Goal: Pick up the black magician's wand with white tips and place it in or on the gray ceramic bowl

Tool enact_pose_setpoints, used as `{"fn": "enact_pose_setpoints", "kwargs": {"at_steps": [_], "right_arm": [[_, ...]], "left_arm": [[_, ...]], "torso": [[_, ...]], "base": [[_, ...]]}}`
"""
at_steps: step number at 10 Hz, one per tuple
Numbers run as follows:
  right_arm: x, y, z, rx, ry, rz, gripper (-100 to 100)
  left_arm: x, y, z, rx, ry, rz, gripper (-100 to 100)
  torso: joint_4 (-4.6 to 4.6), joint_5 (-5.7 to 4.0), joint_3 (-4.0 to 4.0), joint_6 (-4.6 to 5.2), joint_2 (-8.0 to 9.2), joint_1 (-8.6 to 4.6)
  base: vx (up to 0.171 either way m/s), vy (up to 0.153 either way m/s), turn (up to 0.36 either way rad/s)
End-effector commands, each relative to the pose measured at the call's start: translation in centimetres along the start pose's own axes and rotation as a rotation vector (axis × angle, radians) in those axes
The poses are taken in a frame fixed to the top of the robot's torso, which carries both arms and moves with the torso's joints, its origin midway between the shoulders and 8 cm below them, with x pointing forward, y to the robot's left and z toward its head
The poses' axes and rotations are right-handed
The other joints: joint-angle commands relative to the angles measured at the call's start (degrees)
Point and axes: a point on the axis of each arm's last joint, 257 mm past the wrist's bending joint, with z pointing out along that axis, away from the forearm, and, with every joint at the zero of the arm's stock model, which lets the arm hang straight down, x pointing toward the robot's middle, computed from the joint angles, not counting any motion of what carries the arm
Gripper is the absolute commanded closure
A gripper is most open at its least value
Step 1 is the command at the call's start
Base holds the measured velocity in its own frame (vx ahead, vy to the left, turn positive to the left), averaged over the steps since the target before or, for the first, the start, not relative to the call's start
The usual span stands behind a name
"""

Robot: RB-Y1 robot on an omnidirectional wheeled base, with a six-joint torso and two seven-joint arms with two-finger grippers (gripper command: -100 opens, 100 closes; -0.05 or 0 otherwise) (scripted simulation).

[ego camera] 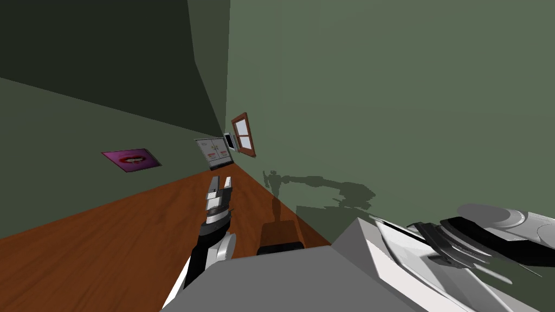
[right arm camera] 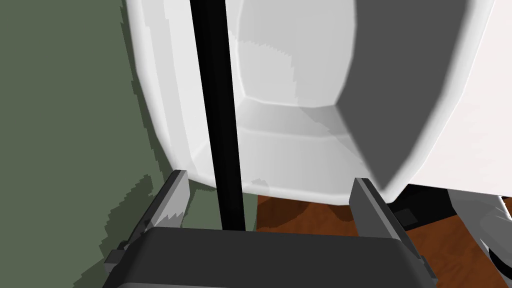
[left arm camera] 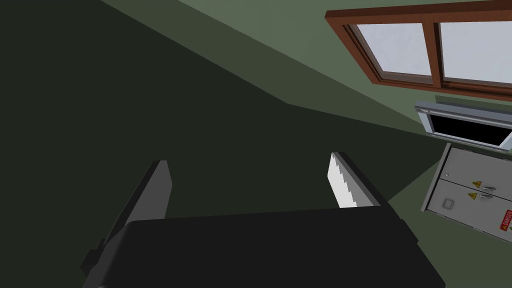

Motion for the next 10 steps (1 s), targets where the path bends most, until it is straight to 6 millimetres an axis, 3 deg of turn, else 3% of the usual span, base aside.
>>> {"fn": "enact_pose_setpoints", "kwargs": {"at_steps": [1, 2, 3, 8, 9, 10], "right_arm": [[0.0, 0.0, 0.0, 0.0, 0.0, 0.0, -100], [0.0, 0.0, 0.0, 0.0, 0.0, 0.0, 0], [-0.3, -0.7, -1.5, -0.002, 0.0, -0.009, -100], [-1.1, -2.0, -4.6, -0.006, 0.001, -0.026, -100], [-1.0, -1.8, -4.2, -0.006, 0.002, -0.024, -100], [-1.0, -1.8, -4.3, -0.006, 0.001, -0.024, 0]], "left_arm": [[0.0, 0.0, 0.0, 0.0, 0.0, 0.0, 0], [0.0, 0.0, 0.0, 0.0, 0.0, 0.0, 0], [0.0, 0.0, 0.0, 0.0, 0.0, 0.0, 0], [0.0, 0.0, 0.0, 0.0, 0.0, 0.0, 0], [0.0, 0.0, 0.0, 0.0, 0.0, 0.0, 0], [0.0, 0.0, 0.0, 0.0, 0.0, 0.0, 0]], "torso": [[0.0, 0.0, 0.0, 0.0, 0.0, 0.0], [0.0, 0.0, 0.01, 0.0, 0.01, 0.0], [0.01, 0.0, 0.01, 0.0, 0.02, 0.0], [0.0, 0.02, -0.01, 0.0, -0.01, 0.06], [0.0, 0.03, 0.0, 0.0, -0.01, 0.07], [0.0, 0.0, 0.0, 0.0, 0.01, 0.04]], "base": [[0.0, 0.0, 0.0], [0.0, 0.0, 0.0], [0.008, 0.008, -0.063], [0.01, 0.009, -0.036], [0.0, 0.0, 0.0], [0.0, 0.0, 0.0]]}}
